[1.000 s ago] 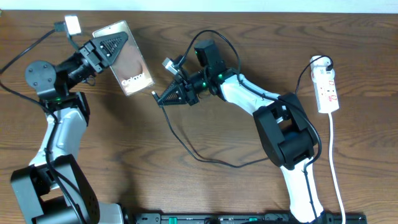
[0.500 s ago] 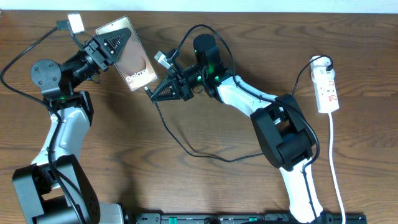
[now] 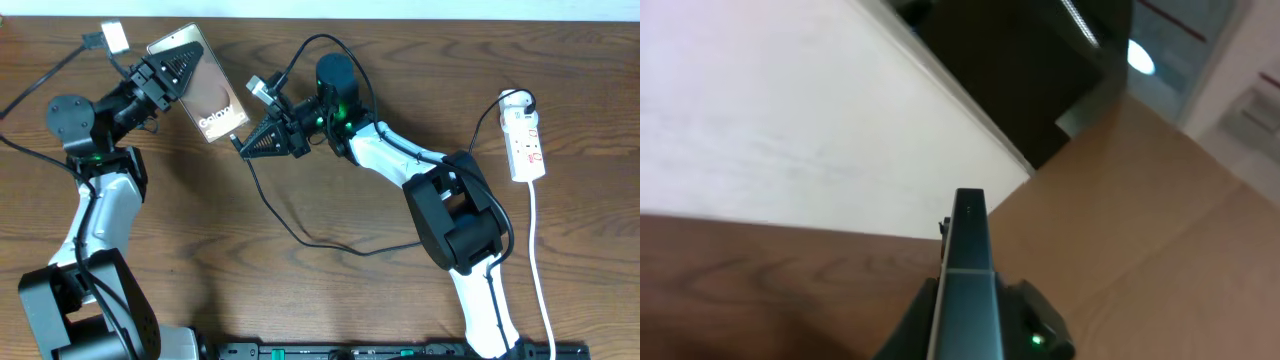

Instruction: Plug charger to phone and switch on socket

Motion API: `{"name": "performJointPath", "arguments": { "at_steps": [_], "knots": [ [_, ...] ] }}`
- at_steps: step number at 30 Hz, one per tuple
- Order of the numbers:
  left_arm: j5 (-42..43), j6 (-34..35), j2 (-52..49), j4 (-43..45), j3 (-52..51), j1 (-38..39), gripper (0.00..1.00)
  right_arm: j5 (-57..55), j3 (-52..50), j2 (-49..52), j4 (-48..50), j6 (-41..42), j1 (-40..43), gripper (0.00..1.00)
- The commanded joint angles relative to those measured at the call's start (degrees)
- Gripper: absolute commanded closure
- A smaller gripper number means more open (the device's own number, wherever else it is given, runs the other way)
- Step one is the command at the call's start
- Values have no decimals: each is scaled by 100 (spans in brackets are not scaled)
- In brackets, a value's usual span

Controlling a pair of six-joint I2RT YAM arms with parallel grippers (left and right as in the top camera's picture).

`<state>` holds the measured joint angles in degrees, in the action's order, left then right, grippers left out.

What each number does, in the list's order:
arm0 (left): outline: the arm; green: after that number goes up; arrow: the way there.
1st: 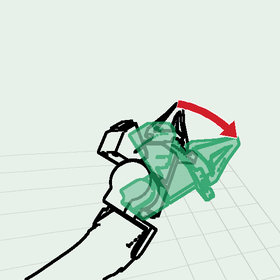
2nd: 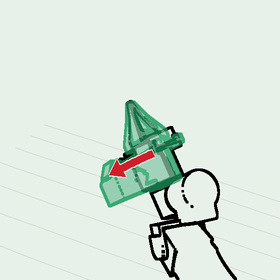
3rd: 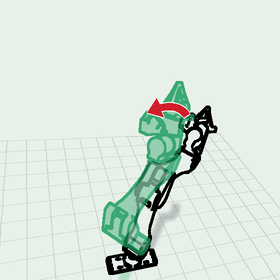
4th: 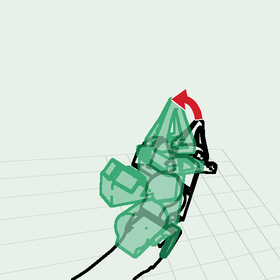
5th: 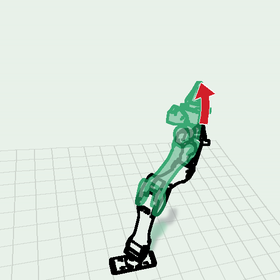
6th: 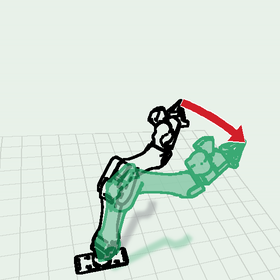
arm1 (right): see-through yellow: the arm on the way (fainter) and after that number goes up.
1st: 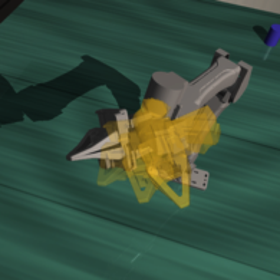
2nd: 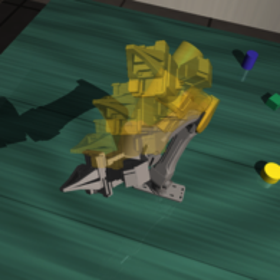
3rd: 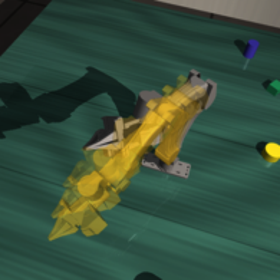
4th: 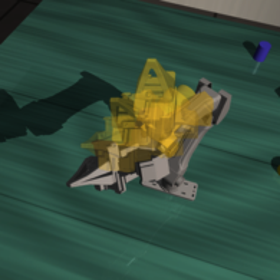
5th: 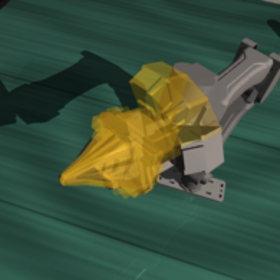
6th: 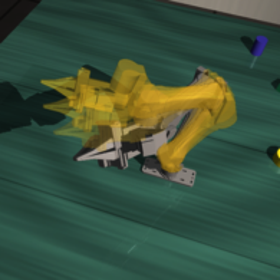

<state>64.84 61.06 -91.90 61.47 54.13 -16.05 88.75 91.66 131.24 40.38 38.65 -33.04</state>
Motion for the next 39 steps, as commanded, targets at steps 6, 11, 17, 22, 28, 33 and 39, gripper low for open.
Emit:
{"name": "performJointPath", "arguments": {
  "at_steps": [6, 11, 17, 22, 28, 33, 39],
  "knots": [
    [-516, -35, 15, -570, 138, -26, 93, 72, 15, -28, 70, 402, -2, 99],
    [-501, -35, 15, -573, 138, -26, 93, 70, 15, -28, 105, 417, -2, 99],
    [-330, -37, 15, -570, 138, -26, 93, 59, 15, -28, 105, 417, 31, 99],
    [-227, -39, 15, -570, 138, -26, 92, 9, 15, -28, 105, 417, 59, 99],
    [-31, -37, 15, -568, 138, -26, 93, -28, 15, -28, 105, 417, 59, 99],
    [28, 33, 15, -568, 138, -24, 93, -76, 15, -28, 105, 417, 59, 99],
    [28, 157, 15, -568, 138, 7, 93, -144, 15, -28, 103, 417, 59, 99]
  ]
}}
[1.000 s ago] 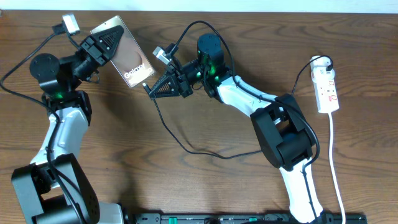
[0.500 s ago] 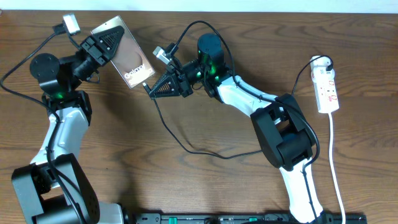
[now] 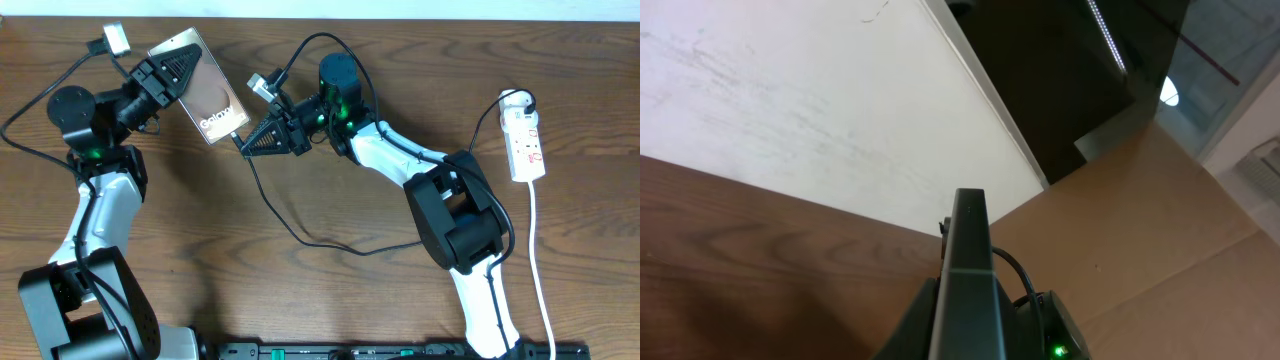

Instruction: Plug charger to phone and switch on socket

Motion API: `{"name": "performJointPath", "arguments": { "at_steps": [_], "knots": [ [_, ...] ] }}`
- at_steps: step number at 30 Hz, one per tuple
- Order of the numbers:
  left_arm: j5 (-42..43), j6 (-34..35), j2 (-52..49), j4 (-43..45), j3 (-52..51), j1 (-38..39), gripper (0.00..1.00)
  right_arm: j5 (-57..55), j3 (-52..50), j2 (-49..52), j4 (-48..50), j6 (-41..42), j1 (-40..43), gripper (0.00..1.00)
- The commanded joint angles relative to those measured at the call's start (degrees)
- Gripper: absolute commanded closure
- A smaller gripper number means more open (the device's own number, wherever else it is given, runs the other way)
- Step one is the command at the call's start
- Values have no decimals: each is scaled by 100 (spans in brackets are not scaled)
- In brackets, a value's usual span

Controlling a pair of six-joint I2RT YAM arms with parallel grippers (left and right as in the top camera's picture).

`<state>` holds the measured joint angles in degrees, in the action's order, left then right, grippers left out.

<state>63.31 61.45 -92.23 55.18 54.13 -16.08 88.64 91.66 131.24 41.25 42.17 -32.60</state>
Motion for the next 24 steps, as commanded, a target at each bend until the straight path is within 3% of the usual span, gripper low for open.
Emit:
{"name": "performJointPath", "arguments": {
  "at_steps": [1, 24],
  "knots": [
    [181, 120, 48, 61, 138, 31, 93, -153, 15, -28, 15, 66, 15, 99],
    [267, 116, 48, 59, 138, 334, 93, -431, 15, -28, 188, 367, 2, 99]
  ]
}}
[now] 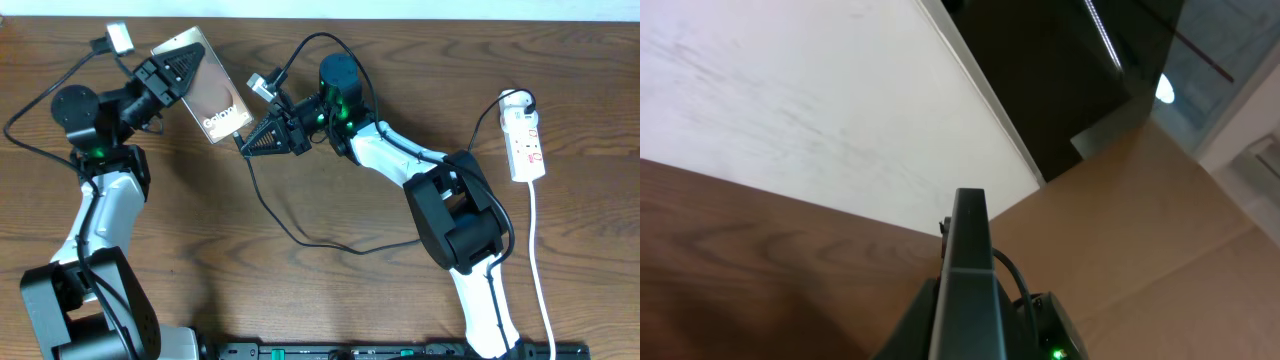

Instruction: Plug charger to phone and switch on socket

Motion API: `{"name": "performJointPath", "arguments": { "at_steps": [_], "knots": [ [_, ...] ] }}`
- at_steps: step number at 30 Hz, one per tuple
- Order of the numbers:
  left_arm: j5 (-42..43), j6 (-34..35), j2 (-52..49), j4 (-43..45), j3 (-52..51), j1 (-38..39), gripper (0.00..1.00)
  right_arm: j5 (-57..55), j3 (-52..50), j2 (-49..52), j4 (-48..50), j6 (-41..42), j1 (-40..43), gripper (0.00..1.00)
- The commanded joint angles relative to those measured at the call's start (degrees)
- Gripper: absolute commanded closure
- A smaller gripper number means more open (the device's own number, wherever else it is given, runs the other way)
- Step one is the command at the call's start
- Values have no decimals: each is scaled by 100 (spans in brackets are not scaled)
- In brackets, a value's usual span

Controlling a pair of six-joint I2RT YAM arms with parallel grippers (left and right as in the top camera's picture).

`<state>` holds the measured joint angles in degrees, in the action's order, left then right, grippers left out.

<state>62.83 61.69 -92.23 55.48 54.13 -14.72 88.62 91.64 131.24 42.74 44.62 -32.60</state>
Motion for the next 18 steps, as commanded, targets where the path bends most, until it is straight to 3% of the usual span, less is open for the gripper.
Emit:
{"name": "performJointPath", "arguments": {
  "at_steps": [1, 18],
  "knots": [
    [308, 92, 48, 31, 138, 216, 92, -426, 17, -28, 37, 125, 2, 99],
    [57, 90, 48, 31, 138, 210, 93, -391, 17, -28, 33, 164, 2, 99]
  ]
}}
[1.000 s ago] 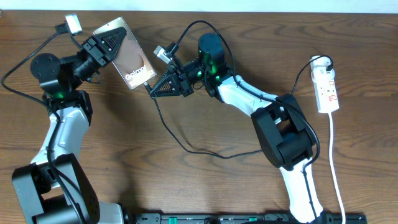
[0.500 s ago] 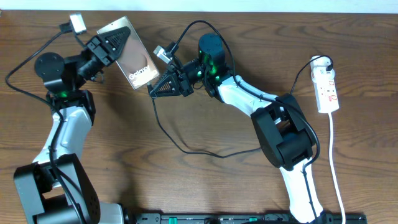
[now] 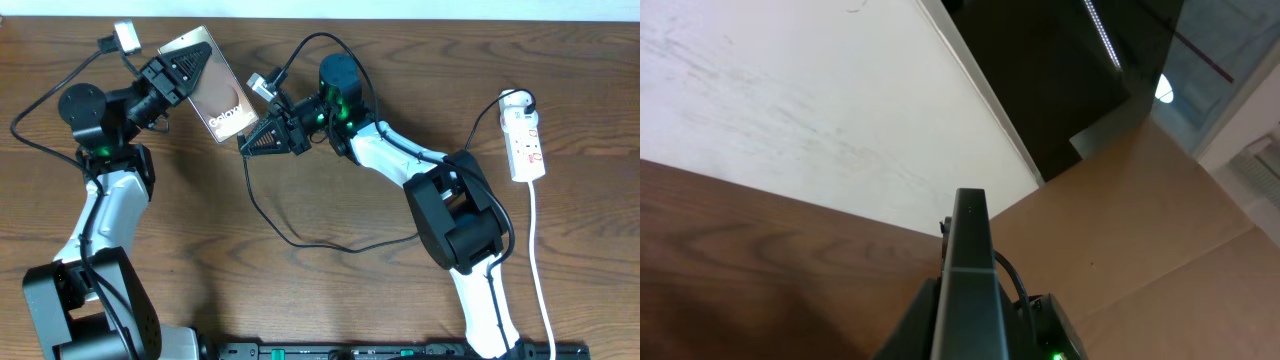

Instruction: Plug charger to phone and switch on socket

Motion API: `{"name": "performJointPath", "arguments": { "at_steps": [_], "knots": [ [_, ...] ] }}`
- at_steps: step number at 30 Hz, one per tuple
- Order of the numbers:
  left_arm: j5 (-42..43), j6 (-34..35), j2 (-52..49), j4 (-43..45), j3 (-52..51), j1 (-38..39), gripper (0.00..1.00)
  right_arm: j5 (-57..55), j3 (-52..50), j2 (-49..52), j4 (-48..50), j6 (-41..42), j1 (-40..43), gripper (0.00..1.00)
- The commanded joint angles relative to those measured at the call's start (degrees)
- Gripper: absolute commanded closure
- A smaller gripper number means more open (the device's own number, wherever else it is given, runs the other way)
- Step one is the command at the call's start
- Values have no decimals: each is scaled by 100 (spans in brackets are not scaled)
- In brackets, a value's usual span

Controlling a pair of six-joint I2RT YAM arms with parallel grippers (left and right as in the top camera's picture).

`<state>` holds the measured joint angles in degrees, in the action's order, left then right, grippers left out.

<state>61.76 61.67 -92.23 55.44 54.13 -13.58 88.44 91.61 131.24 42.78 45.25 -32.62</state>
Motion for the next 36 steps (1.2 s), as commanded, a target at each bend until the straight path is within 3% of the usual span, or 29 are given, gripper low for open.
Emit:
{"name": "performJointPath", "arguments": {
  "at_steps": [1, 24, 36],
  "knots": [
    [164, 92, 48, 35, 138, 96, 93, -356, 20, -28, 28, 101, 4, 99],
    [1379, -98, 48, 33, 138, -264, 93, -87, 20, -28, 7, 101, 70, 99],
    [1084, -98, 48, 31, 138, -262, 93, -109, 20, -28, 7, 101, 46, 99]
  ]
}}
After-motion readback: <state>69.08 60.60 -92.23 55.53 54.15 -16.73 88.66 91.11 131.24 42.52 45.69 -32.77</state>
